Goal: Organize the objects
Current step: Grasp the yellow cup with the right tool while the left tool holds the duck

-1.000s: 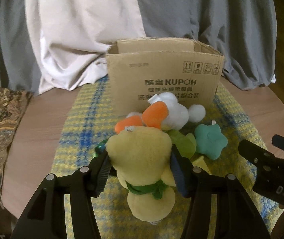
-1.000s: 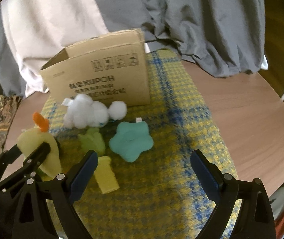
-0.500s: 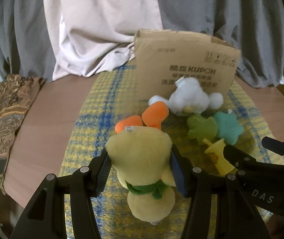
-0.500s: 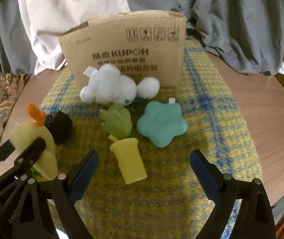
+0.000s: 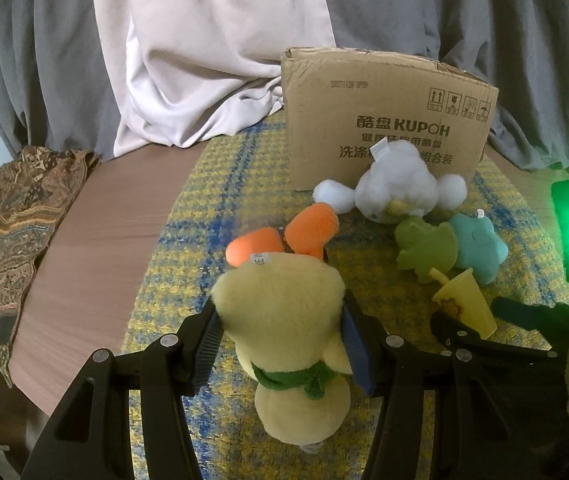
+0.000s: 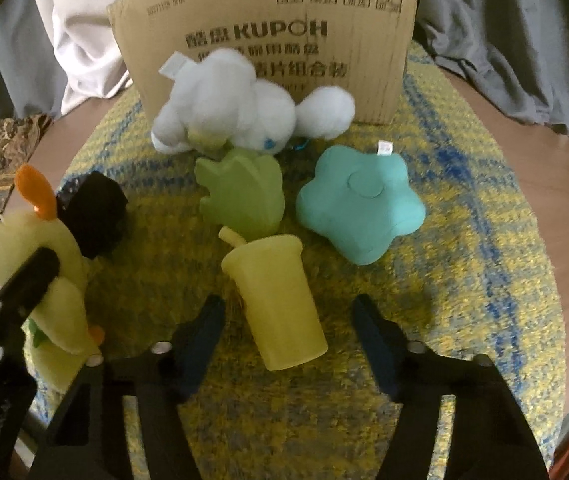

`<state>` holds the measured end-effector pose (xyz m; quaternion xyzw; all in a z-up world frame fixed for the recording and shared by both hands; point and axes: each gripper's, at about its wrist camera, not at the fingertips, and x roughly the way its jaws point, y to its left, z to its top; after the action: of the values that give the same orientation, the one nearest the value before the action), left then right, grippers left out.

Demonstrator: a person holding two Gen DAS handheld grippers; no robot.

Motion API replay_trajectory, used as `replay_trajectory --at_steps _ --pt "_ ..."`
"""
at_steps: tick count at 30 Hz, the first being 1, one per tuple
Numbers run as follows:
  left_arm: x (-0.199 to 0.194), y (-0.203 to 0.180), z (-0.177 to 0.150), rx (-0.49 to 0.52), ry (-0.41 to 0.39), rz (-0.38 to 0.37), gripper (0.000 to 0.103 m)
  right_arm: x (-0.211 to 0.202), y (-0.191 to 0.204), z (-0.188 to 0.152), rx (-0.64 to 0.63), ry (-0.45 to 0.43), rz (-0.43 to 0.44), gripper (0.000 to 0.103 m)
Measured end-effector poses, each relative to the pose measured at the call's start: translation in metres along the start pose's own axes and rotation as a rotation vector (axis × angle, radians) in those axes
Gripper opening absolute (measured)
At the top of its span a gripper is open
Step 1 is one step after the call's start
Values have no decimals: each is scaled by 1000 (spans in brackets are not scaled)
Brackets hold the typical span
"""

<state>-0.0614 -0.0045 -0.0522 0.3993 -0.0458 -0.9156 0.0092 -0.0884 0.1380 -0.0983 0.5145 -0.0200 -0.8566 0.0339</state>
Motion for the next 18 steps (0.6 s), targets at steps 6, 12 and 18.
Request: replay_trajectory --at_steps 6,12,18 --pt "0 1 0 -3 1 -2 54 -1 -2 1 7 -8 6 37" --pt "-4 3 2 -9 1 -10 54 -13 -1 1 6 -34 4 35" --pt "-17 4 9 -20 -23 -23 54 -37 -7 5 21 -84 9 34"
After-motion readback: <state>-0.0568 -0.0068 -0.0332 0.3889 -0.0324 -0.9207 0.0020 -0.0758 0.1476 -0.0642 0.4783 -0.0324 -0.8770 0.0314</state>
